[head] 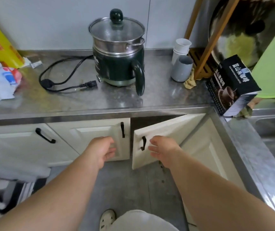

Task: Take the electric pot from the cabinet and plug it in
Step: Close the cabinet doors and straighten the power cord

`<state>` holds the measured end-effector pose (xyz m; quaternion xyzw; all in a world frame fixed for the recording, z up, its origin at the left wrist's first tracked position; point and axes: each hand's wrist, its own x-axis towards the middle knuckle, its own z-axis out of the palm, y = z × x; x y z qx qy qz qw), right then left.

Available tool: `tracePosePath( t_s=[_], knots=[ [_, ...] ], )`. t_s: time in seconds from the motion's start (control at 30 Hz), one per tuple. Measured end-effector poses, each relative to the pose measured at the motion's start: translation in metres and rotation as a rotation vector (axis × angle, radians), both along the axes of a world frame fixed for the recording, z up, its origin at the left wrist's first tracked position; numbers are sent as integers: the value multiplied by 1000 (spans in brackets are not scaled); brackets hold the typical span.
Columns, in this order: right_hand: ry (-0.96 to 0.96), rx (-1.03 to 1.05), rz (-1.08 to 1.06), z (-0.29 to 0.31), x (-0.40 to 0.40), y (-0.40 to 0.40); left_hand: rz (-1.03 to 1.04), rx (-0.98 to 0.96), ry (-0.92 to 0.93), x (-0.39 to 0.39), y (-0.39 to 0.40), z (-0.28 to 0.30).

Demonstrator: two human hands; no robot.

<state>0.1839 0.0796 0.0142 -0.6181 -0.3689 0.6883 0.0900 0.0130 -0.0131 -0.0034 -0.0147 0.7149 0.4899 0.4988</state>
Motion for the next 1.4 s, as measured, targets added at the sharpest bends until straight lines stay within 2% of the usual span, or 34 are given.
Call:
tracePosePath(
  t_s=[0.1, 0.43, 0.57, 0.7, 0.8, 0.93, 1.07, 1.23, 1.4],
  knots=[
    [34, -6, 9, 2, -25, 10, 27, 23, -9, -21, 4, 2],
    [204, -75, -357, -2, -84, 35, 162, 160, -117, -58, 37, 7],
    [308, -66, -432, -2, -95, 32, 240, 211, -187, -61, 41, 4],
    [244, -59, -359, 1, -95, 31, 220, 208, -196, -62, 38, 4],
    [140, -61, -309, 4, -89, 33, 93, 74, -101, -65, 33, 9],
    [17, 34, -101, 30, -77, 30, -77, -14, -1, -64, 21, 28],
    [6, 162, 43, 73, -71, 33, -77, 50, 85, -62, 11, 64],
    [100, 305, 118, 126, -70, 43, 5, 176, 202, -62, 2, 117],
    [151, 413, 187, 158, -70, 46, 44, 250, 244, -59, 2, 144]
  ],
)
